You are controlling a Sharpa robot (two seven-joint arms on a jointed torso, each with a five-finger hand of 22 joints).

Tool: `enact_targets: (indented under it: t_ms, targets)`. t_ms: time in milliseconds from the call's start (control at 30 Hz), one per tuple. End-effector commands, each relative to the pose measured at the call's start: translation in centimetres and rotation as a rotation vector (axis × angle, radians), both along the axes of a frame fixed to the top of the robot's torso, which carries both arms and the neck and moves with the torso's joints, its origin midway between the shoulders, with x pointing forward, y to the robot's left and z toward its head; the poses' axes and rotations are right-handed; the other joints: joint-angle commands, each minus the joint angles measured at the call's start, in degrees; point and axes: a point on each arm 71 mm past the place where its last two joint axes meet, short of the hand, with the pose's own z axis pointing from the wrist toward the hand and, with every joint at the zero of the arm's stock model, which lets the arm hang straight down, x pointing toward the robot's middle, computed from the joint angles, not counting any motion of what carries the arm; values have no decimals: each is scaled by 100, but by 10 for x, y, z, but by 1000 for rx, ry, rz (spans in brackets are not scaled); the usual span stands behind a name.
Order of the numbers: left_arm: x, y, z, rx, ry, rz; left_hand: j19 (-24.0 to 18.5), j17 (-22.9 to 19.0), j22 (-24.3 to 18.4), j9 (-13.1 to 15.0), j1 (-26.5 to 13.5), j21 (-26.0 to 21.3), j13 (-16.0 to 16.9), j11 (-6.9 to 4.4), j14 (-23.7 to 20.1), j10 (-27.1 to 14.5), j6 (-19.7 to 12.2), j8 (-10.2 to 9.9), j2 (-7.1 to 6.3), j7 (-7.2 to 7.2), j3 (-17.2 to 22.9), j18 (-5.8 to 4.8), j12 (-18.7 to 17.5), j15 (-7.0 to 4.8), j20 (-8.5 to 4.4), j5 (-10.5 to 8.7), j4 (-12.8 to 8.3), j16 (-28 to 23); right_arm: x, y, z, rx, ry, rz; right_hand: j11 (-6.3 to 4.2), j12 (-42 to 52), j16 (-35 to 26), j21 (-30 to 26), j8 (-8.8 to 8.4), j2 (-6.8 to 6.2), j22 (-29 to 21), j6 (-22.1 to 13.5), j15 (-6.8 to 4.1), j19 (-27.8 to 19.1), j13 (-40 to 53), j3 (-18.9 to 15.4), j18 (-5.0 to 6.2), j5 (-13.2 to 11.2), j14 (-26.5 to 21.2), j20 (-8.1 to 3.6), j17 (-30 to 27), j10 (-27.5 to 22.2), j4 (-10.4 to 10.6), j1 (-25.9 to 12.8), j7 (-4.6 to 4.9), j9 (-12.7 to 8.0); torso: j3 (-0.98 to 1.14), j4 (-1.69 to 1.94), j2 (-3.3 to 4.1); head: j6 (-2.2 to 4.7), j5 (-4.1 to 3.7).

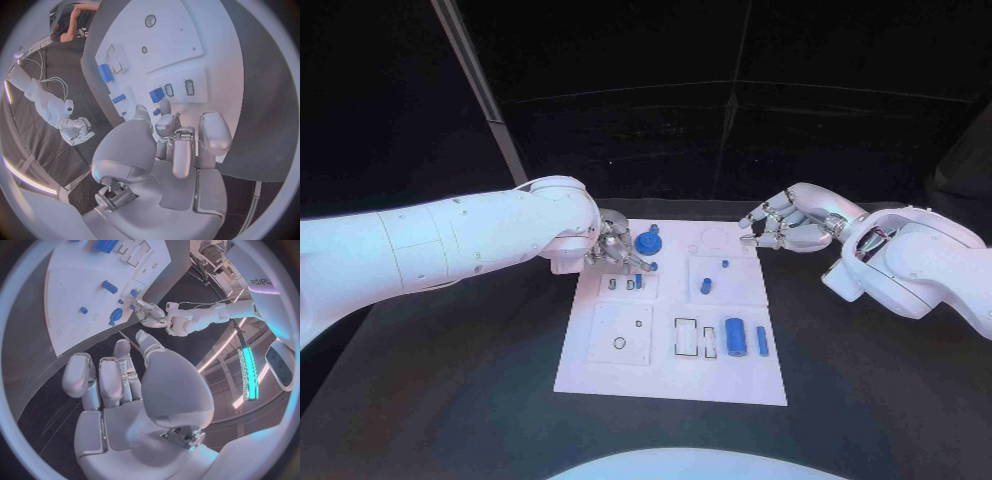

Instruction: Assemble the parts on the task board

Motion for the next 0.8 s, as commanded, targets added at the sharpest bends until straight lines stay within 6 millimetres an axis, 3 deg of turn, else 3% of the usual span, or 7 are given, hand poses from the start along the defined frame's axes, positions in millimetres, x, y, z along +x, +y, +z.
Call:
enact_targets:
  t_ms: [33,800]
  targets:
    - [1,-2,0,31,11,-19,26,1507,2,7,5,33,-1,6,604,-16,-43,24,37,6,-5,-51,16,-24,-5,6,-42,18,1,1,2,5,-18,-1,5,-151,-93,-69,15,17,-104,-26,-18,-71,-145,-37,62,22,42,7,-96,-86,0,59,5,-9,1,5,3,-10,-5]
    - [4,-15,-3,67,8,-55,21,1507,10,74,104,36,-18,13,604,-31,-101,97,71,11,20,-49,6,-15,8,8,-137,18,2,7,2,3,-14,5,1,-182,-116,-115,41,28,-148,-40,-21,-77,-210,-43,68,144,57,5,-83,-88,27,88,4,-8,3,7,3,-69,0]
